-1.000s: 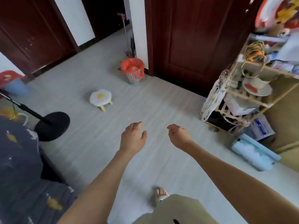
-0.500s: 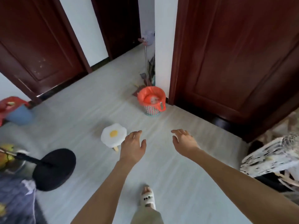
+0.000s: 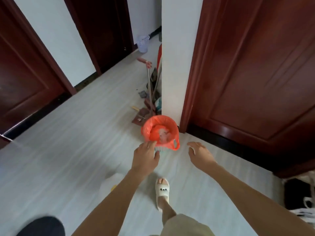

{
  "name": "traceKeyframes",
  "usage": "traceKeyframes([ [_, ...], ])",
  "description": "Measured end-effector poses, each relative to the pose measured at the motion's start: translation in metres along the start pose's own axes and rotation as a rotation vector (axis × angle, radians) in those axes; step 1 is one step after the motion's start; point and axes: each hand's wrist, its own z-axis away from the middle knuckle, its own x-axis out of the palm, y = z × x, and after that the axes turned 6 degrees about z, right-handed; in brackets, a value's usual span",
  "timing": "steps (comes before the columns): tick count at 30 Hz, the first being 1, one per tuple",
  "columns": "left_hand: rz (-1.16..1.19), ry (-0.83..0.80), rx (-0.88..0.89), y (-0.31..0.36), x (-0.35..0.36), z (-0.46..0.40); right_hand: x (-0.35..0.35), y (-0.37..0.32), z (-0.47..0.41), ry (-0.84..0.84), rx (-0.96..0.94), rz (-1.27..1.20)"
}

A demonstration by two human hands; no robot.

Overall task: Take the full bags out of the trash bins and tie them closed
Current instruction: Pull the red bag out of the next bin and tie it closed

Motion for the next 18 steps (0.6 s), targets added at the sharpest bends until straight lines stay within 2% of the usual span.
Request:
traceKeyframes([
  [4,-0.063,-0.079,-0.010,-0.036,-0.015,-0.104,-0.006,-0.020,-0.110,-0.020,0.060,-0.049],
  [8,-0.017,-0.077,-0.024,-0.058,-0.054,-0.194,-0.021,-0.056,-0.197,-0.032,0.123,-0.093],
  [13,0.041,-0.124,-0.052,-0.084,-0.083,-0.261,-0.035,-0.084,-0.266,-0.005,0.205,-0.156],
  [18,0.077,-0.208,0.027,-0.102,-0.080,-0.354,-0.036,-0.085,-0.302,0.090,0.368,-0.288],
])
